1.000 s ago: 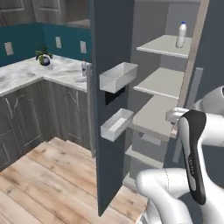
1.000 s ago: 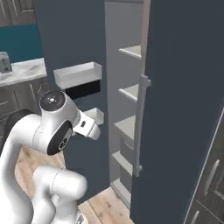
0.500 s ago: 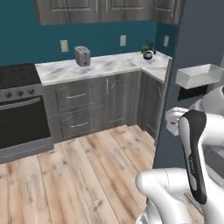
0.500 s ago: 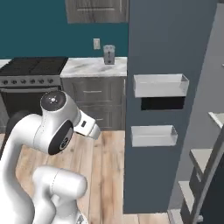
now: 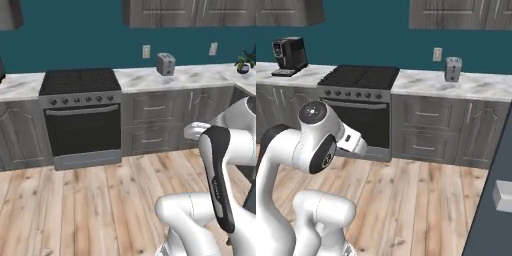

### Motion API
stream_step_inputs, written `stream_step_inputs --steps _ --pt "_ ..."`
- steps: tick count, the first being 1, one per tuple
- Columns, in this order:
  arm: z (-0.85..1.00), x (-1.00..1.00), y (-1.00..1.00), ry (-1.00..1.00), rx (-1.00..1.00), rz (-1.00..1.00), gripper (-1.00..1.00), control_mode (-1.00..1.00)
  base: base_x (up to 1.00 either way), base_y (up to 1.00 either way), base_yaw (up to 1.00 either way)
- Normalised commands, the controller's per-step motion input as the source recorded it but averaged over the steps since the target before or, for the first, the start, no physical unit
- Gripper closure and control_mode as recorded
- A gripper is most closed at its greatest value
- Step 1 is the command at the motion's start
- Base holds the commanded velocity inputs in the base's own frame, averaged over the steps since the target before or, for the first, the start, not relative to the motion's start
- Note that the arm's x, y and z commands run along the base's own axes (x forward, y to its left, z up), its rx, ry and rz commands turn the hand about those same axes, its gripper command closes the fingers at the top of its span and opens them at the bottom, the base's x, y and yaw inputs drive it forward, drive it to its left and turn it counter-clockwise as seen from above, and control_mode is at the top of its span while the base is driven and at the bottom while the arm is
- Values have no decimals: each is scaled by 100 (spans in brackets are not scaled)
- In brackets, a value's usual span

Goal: Take the bottled waters from the counter and place them in the freezer to freeze. Close the freezer door after placing the bottles.

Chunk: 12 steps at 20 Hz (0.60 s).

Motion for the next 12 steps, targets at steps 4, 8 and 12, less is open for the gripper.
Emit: stream_step_inputs --steps 4,8,12 --pt "0 0 0 0 0 0 -100 100 100 0 -23" --pt "0 0 0 0 0 0 -100 100 100 -31 -17" --pt "0 0 0 0 0 0 -100 100 100 -16 -33"
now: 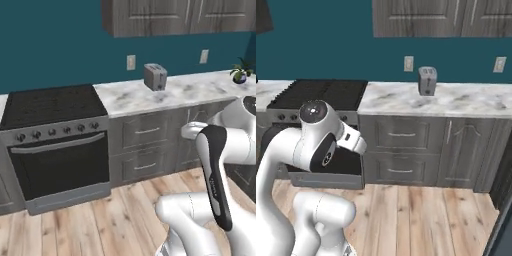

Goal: Take the bottled waters from the counter and place them in the freezer to freeze. Close the freezer door after placing the bottles.

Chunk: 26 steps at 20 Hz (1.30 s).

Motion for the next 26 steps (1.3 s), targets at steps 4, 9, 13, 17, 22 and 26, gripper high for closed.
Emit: stream_step_inputs --steps 4,9,13,17,22,26 --pt "0 0 0 0 0 0 -100 100 100 -3 -60" --pt "0 0 0 0 0 0 -100 100 100 -6 -63" --pt "0 0 0 0 0 0 -100 100 93 -8 -67" --pt "0 0 0 0 0 0 -100 100 77 -20 -70" --pt "0 0 0 0 0 0 -100 100 86 -28 -65" --pt "0 0 0 0 0 0 -100 100 99 -10 -53"
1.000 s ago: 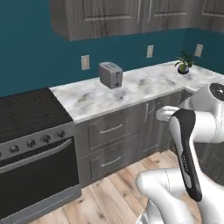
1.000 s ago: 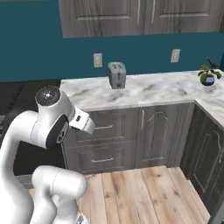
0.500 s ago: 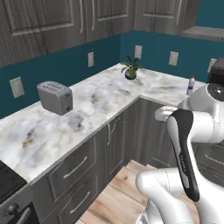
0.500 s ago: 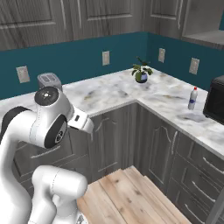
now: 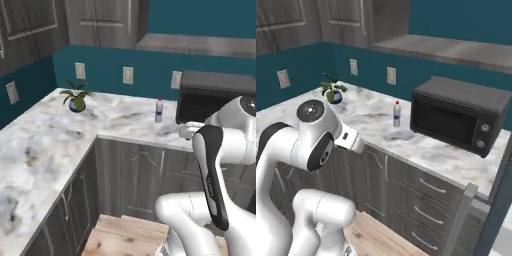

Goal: Take the bottled waters from the counter and place them in the freezer to freeze. Close the freezer door after placing the bottles.

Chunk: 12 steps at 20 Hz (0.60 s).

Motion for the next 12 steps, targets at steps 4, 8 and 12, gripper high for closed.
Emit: stream_step_inputs --steps 4,8,12 --pt "0 0 0 0 0 0 -100 100 100 2 -34" --pt "0 0 0 0 0 0 -100 100 100 40 -28" --pt "0 0 0 0 0 0 -100 100 61 48 -22"
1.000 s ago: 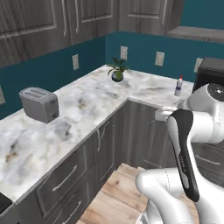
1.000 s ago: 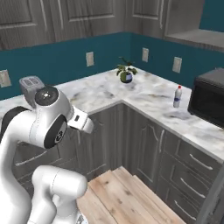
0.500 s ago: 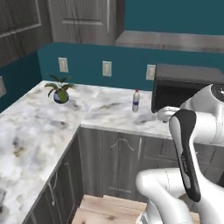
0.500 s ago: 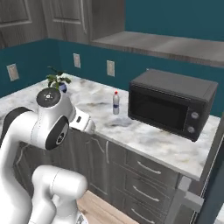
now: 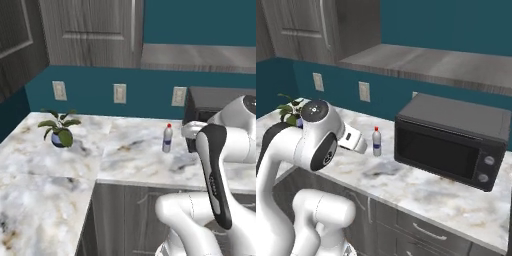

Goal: Take the bottled waters from the counter and place them in the freezer to freeze. Close the freezer door after placing the bottles.

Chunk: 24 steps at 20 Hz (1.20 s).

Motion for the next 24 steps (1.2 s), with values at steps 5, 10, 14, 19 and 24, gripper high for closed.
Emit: stream_step_inputs --steps 5,10,14,19,24 --pt "-26 10 -2 3 -3 -13 -100 -100 14 22 -14" --pt "-62 66 -1 6 -13 -33 -100 -100 0 0 0" --pt "-22 100 -4 0 -1 -20 -100 -100 0 0 0" --pt "-4 78 0 12 0 0 -100 -100 0 0 0" --pt "-2 28 -2 14 0 -2 -100 -100 0 0 0"
